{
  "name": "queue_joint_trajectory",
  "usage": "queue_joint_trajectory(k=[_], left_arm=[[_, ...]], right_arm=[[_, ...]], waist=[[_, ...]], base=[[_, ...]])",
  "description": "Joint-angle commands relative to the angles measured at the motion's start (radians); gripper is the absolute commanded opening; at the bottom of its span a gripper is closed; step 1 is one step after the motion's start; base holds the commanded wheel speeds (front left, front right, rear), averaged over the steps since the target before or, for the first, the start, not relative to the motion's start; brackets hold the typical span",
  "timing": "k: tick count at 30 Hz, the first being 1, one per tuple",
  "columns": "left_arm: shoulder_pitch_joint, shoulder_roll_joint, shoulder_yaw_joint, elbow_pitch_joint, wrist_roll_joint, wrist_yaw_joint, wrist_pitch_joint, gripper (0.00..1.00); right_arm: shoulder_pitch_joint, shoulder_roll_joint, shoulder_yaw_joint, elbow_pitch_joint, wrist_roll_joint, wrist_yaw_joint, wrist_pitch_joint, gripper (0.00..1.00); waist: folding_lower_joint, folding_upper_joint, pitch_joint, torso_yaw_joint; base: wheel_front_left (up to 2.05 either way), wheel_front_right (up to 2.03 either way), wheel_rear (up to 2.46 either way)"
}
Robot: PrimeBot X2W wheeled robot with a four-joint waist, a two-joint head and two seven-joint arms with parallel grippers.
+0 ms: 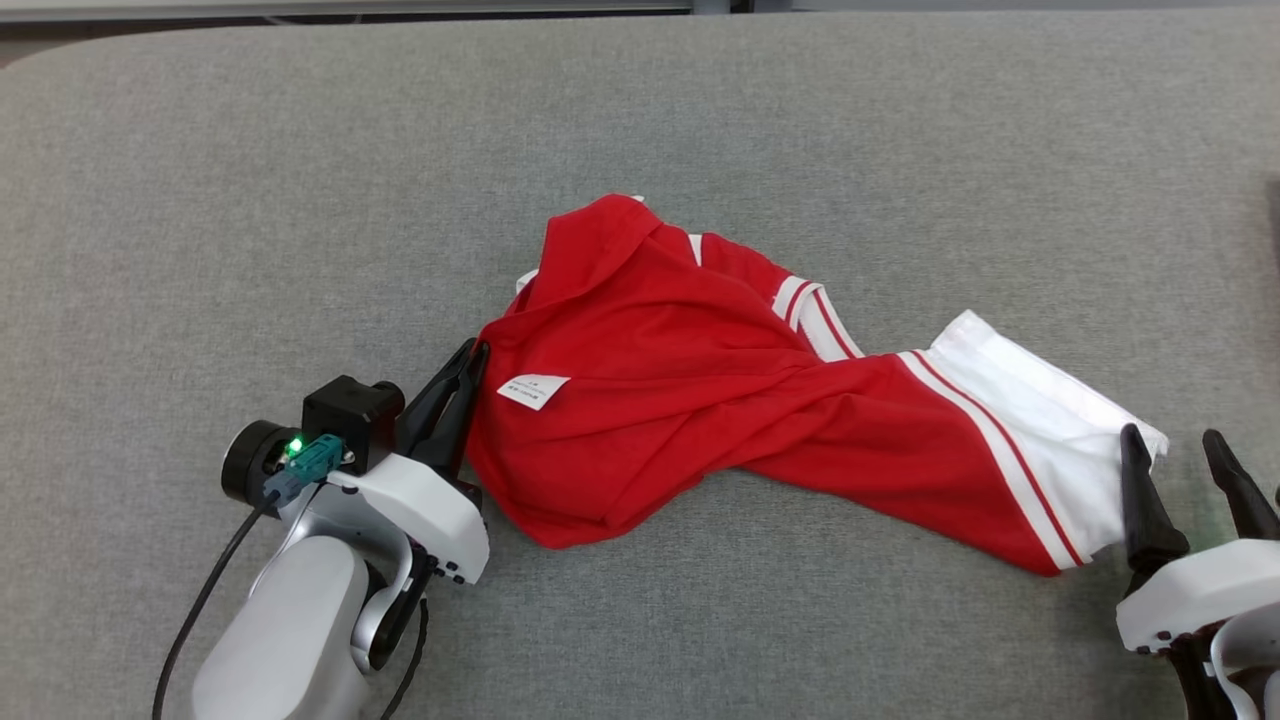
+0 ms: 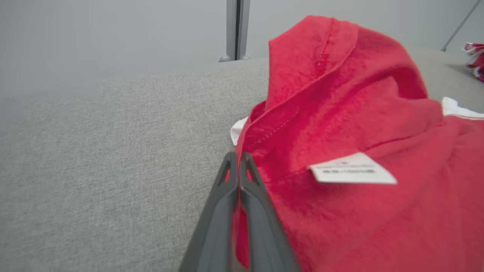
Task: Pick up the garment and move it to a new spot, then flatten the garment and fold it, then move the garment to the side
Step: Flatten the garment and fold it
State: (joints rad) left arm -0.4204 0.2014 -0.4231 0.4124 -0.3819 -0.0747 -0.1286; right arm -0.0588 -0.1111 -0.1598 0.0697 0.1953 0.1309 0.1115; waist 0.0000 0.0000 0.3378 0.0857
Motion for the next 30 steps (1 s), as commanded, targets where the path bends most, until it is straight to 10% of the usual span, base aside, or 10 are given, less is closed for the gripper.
queue_joint_trajectory(k=[1,6,7,9,30], left_arm=[[-0.026,0.0,-0.001,-0.005,-0.005,0.001,-0.008,0.0],[-0.023,-0.005,-0.003,-0.013,-0.011,0.004,-0.019,0.0],[-0.023,-0.004,0.001,-0.015,-0.012,0.007,-0.024,0.0],[-0.021,-0.001,0.011,-0.021,-0.017,0.015,-0.037,0.0],[-0.055,0.069,0.167,-0.504,-0.101,0.094,-0.028,0.0]], right_arm=[[-0.019,-0.01,-0.002,0.036,0.011,0.0,0.002,1.0],[-0.056,-0.026,0.029,0.161,0.025,0.0,0.041,1.0],[-0.057,-0.025,0.039,0.176,0.03,0.0,0.046,0.78],[-0.063,-0.029,0.047,0.195,0.036,0.0,0.056,0.0],[-0.236,-0.198,-0.038,-0.387,0.007,-0.001,-0.125,0.0]], waist=[[0.0,0.0,0.013,0.013],[0.0,0.0,0.025,0.027],[0.0,0.0,0.027,0.027],[0.0,0.0,0.031,0.026],[0.0,0.0,-0.135,0.002]], base=[[0.0,0.0,0.0],[0.0,0.0,0.0],[0.0,0.0,0.0],[0.0,0.0,0.0],[0.0,0.0,0.0]])
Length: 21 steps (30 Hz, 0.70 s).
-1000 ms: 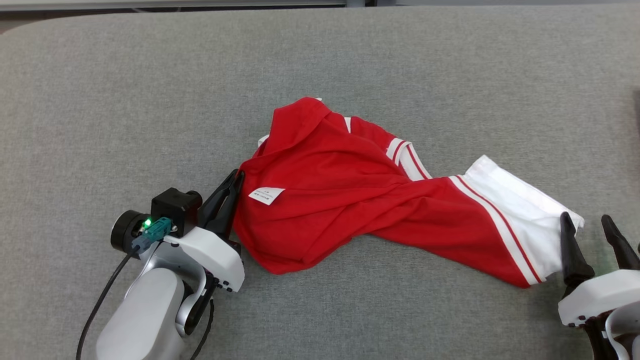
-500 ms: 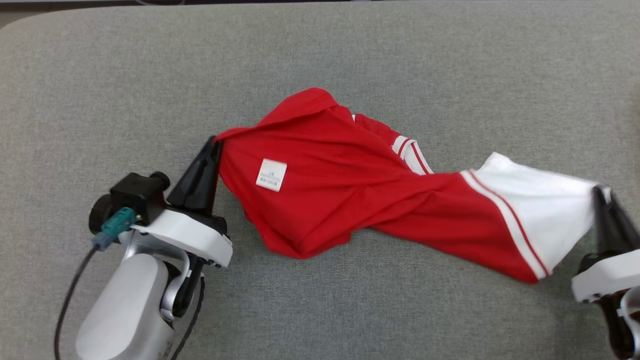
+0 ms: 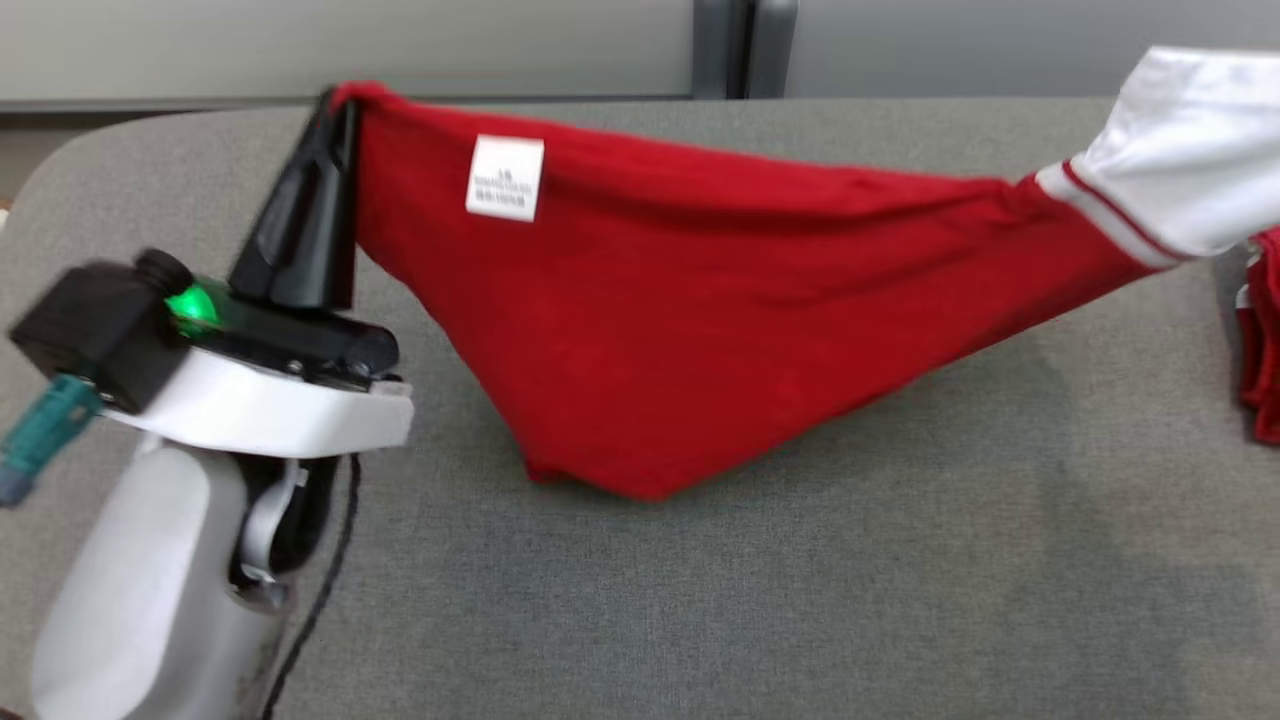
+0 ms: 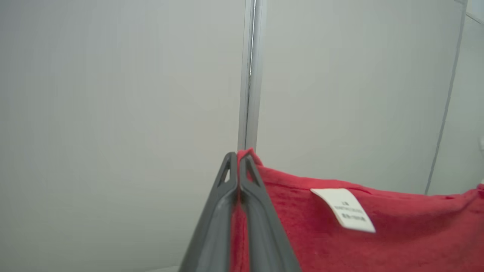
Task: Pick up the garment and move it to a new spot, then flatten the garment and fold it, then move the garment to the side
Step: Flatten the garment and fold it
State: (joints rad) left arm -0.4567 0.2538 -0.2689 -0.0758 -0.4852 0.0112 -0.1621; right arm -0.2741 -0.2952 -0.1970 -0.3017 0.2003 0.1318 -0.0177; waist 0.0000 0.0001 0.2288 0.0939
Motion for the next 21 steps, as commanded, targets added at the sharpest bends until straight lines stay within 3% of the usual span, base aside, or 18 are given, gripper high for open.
queue_joint_trajectory(k=[1,6,12,21], left_arm=[[-0.03,0.018,0.021,-0.039,-0.001,0.01,0.011,0.0],[-0.097,0.052,0.055,-0.131,-0.005,0.025,0.062,0.0],[-0.161,0.066,0.056,-0.155,-0.019,0.019,0.109,0.0],[-0.306,0.041,0.041,-0.018,-0.085,-0.033,0.146,0.0]], right_arm=[[-0.041,-0.026,-0.001,-0.032,0.005,-0.002,0.008,0.0],[-0.144,-0.079,-0.008,-0.101,0.025,-0.002,0.056,0.0],[-0.223,-0.106,-0.019,-0.095,0.055,-0.002,0.091,0.0],[-0.4,-0.125,0.043,0.021,0.109,-0.002,0.106,0.0]], waist=[[0.0,-0.0001,-0.039,-0.008],[0.0,-0.0001,-0.087,-0.008],[0.0,-0.0001,-0.111,-0.006],[0.0,-0.0001,-0.058,-0.006]], base=[[0.0,0.0,0.0],[0.0,0.0,0.0],[0.0,0.0,0.0],[0.0,0.0,0.0]])
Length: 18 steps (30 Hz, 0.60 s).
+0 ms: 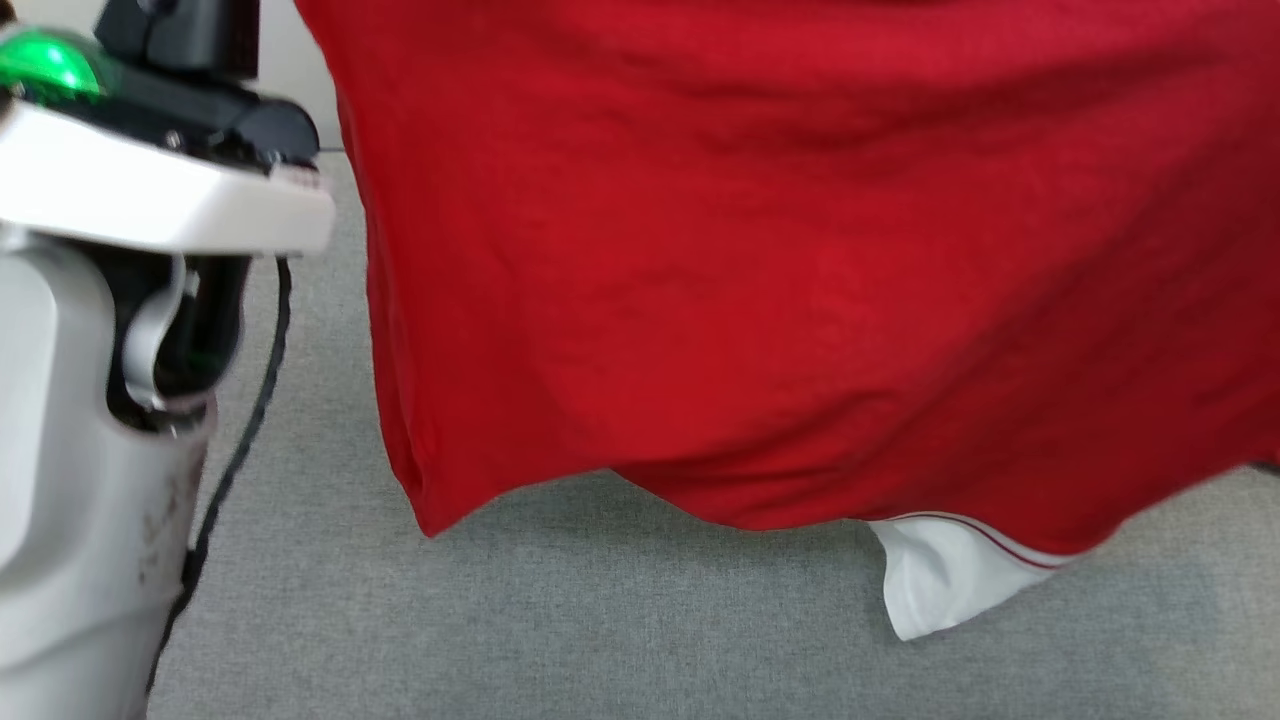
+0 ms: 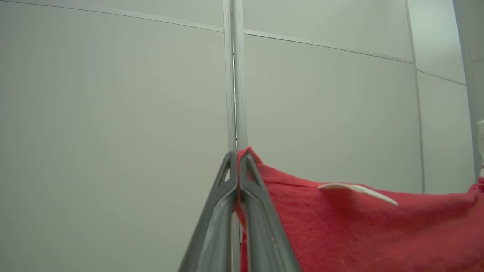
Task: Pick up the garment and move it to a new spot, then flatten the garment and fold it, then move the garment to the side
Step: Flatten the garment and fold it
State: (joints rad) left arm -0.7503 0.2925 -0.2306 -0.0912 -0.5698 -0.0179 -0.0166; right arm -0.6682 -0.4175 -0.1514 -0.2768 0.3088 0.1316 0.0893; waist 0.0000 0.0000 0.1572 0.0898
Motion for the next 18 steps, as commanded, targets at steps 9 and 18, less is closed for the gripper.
queue_joint_trajectory(k=[9,18], left_arm=[[-0.321,-0.065,0.01,0.324,-0.028,-0.061,-0.089,0.0],[-0.572,-0.103,-0.003,0.689,-0.01,-0.1,-0.227,0.0]], right_arm=[[-0.364,0.046,0.15,0.281,0.038,-0.002,-0.079,0.0],[-0.688,0.136,0.309,0.702,0.07,-0.001,-0.216,0.0]], waist=[[0.0,0.0,0.116,-0.014],[0.0,0.0,0.159,-0.031]], base=[[0.0,0.0,0.0],[0.0,0.0,0.0]])
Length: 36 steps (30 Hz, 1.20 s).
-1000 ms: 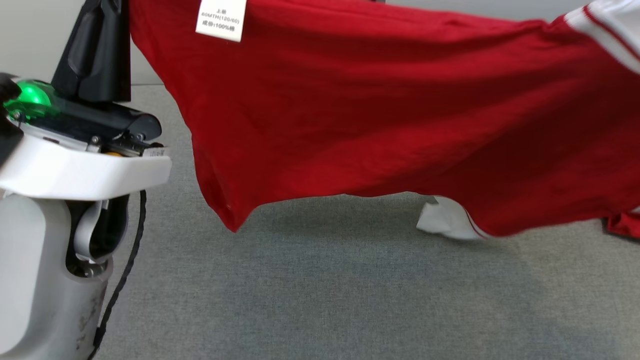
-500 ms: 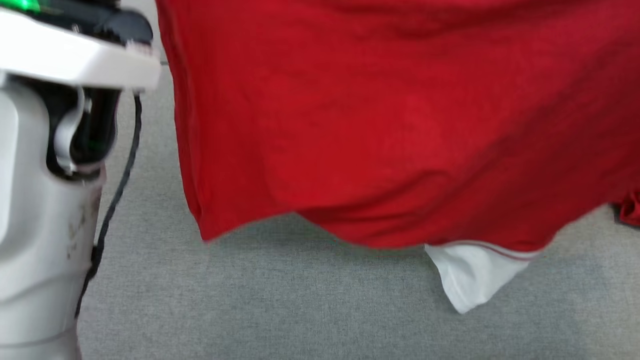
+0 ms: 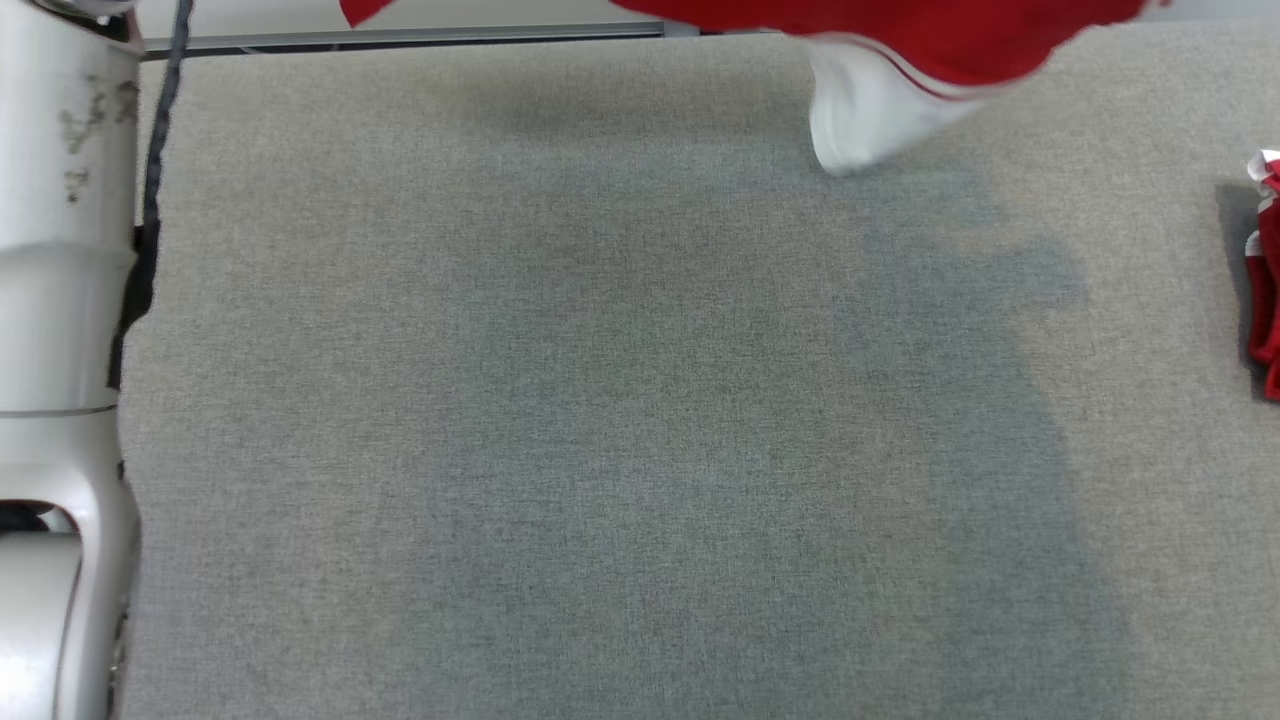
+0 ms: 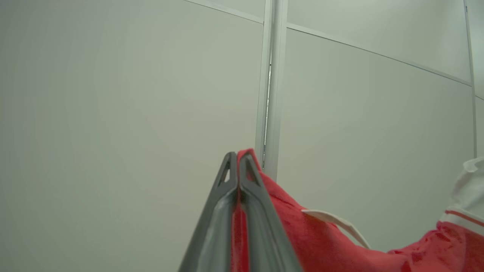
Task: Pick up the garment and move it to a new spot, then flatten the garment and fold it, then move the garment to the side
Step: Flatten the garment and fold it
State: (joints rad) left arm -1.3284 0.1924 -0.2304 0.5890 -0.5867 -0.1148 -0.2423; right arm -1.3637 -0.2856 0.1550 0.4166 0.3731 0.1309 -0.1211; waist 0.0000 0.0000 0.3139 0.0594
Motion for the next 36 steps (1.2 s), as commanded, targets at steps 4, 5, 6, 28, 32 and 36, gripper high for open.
queue_joint_trajectory(k=[4,5,6,28,32,36], left_arm=[[0.002,-0.033,-0.022,0.166,-0.003,-0.013,-0.017,0.0],[0.017,-0.046,-0.017,0.203,-0.022,-0.015,-0.019,0.0],[0.032,-0.053,-0.023,0.24,-0.022,-0.015,-0.021,0.0],[0.453,-0.106,0.045,0.25,-0.048,-0.016,-0.022,0.0],[0.639,-0.121,0.052,0.139,-0.022,-0.017,-0.022,0.0],[0.825,-0.12,0.056,0.018,-0.011,-0.017,-0.022,0.0]], right_arm=[[-0.031,0.046,0.072,0.202,0.035,0.0,-0.043,0.0],[-0.023,0.062,0.088,0.248,0.046,0.0,-0.048,0.0],[-0.01,0.075,0.103,0.297,0.058,0.0,-0.054,0.0],[0.472,0.076,0.25,0.365,0.239,0.0,-0.145,0.0],[0.682,0.047,0.204,0.197,0.205,0.0,-0.144,0.0],[0.904,0.043,0.145,0.015,0.171,0.0,-0.144,0.0]], waist=[[0.0,0.0,0.023,-0.007],[0.0,0.0,0.03,-0.011],[0.0,0.0,0.038,-0.013],[0.0,0.0,0.068,-0.021],[0.0,0.0,0.007,-0.011],[0.0,0.0,-0.048,-0.009]], base=[[0.0,0.0,0.0],[0.0,0.0,0.0],[0.0,0.0,0.0],[0.0,0.0,0.0],[0.0,0.0,0.0],[0.0,0.0,0.0]])
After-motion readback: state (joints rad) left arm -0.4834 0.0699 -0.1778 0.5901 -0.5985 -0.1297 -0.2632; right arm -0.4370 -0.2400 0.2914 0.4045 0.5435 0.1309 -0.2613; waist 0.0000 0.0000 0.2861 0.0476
